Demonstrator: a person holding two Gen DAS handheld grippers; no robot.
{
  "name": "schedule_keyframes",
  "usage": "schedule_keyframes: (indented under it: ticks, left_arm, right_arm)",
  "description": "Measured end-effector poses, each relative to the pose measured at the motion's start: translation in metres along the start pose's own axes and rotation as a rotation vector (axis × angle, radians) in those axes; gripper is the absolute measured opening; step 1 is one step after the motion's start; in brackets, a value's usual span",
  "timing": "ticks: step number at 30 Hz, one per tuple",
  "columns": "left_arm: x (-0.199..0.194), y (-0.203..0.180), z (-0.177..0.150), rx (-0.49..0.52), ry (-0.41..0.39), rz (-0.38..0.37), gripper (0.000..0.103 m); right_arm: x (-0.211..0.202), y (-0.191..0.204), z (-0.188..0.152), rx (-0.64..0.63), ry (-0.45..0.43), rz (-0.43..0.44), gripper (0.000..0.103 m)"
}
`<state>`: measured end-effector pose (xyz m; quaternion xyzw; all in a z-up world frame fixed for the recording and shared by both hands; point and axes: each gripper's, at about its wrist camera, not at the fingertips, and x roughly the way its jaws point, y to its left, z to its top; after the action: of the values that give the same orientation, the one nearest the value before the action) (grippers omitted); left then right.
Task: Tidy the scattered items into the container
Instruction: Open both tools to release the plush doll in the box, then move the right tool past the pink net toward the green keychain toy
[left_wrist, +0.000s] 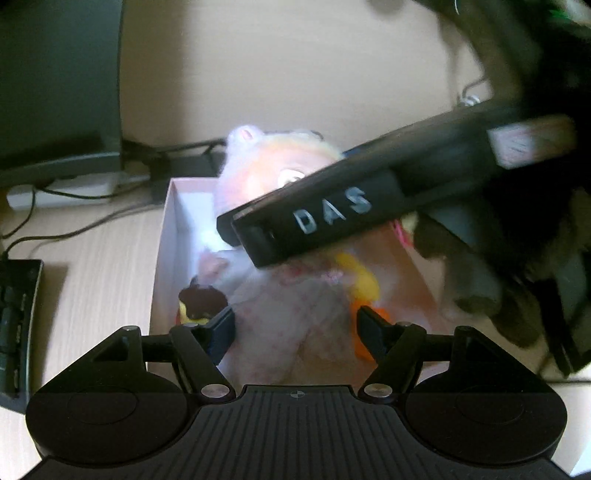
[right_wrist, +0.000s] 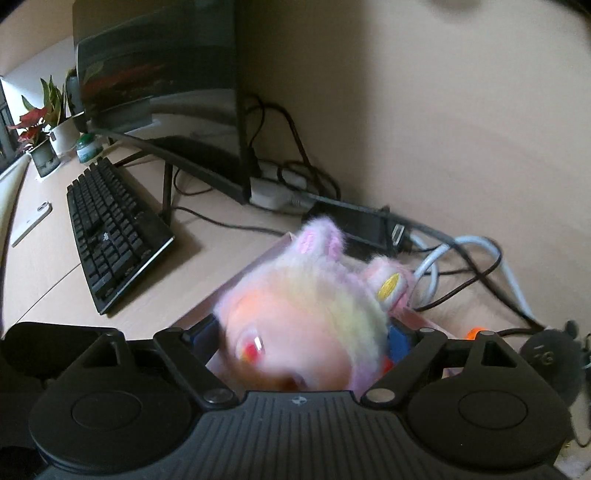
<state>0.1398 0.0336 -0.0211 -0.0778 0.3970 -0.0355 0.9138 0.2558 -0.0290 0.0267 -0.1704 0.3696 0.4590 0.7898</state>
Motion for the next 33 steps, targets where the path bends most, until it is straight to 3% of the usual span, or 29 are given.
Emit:
schedule_keyframes:
  ticks: [5,12,15,20,27,33]
  left_arm:
    - [-0.01,-0.006,-0.007,0.051,0.019,-0.018,0.083]
    - [-0.025,-0.005,-0.004,0.019,0.016,-0.062,0.089]
    - [-0.035,0.001,-0.003,0.012,-0.005,-0.048,0.092]
    - [-0.043,0.005,0.002,0.008,-0.014,-0.035,0.093]
    - [-0.052,0.007,0.0,0.007,-0.007,-0.018,0.094]
    - [-0.057,0.014,-0.009,-0.03,-0.005,0.03,0.095]
  right_arm:
    - [0.004,-0.006,-0.009,0.052,-0.01,0.022,0.087]
    - [-0.025,-0.011,-0.008,0.122,-0.105,0.009,0.088]
    - [-0.016,-0.012,-0.007,0.149,-0.085,-0.037,0.084]
    - [0.006,-0.016,-0.014,0.227,-0.046,-0.029,0.084]
    - [-0.024,-0.018,-0.024,0.25,-0.088,-0.049,0.086]
    - [-0.075,-0.032,-0.064,0.322,-0.13,-0.214,0.091]
